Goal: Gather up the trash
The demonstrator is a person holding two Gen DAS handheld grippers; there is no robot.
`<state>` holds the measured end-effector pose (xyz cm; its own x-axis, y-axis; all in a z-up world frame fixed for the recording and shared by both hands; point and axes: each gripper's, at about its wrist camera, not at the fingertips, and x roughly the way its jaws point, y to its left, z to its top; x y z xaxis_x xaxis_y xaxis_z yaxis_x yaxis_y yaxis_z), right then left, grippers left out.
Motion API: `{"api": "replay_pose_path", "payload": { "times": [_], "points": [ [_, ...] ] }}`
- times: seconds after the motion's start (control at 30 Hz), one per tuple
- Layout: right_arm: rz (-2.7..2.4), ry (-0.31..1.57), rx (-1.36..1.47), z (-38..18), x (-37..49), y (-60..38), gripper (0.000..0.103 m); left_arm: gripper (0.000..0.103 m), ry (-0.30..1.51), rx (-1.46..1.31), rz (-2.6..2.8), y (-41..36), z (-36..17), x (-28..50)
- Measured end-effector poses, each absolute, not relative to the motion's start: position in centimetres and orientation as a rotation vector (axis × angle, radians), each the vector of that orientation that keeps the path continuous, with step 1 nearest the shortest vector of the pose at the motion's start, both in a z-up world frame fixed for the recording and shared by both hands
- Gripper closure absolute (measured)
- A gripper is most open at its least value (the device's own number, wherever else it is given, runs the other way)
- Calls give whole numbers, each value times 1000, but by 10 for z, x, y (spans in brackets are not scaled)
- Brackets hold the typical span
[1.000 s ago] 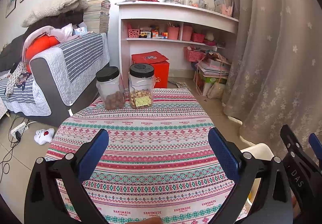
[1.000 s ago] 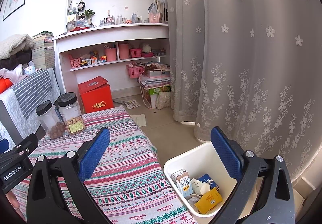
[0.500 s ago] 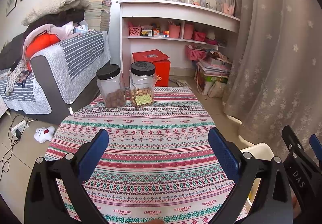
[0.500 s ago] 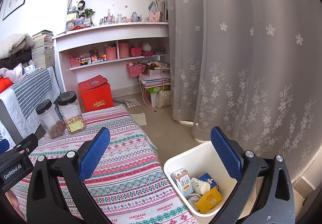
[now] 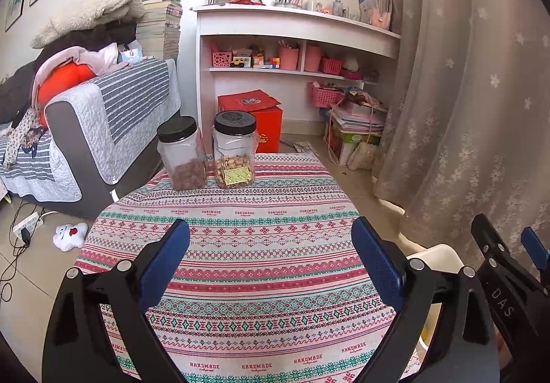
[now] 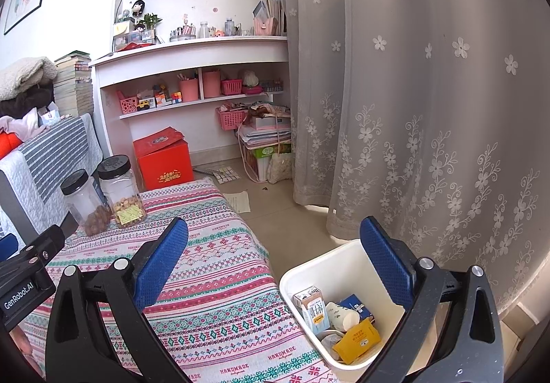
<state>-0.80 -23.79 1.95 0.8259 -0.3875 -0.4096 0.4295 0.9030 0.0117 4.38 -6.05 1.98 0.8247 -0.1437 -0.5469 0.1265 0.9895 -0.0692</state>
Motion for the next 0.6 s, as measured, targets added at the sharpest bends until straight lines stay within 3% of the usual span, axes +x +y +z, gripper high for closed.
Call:
{"api": "replay_pose_path", "payload": {
  "times": [0.6],
  "points": [
    [-437, 415, 104, 19, -12, -240, 7, 9, 595, -11, -148, -69, 21, 45]
  ]
}}
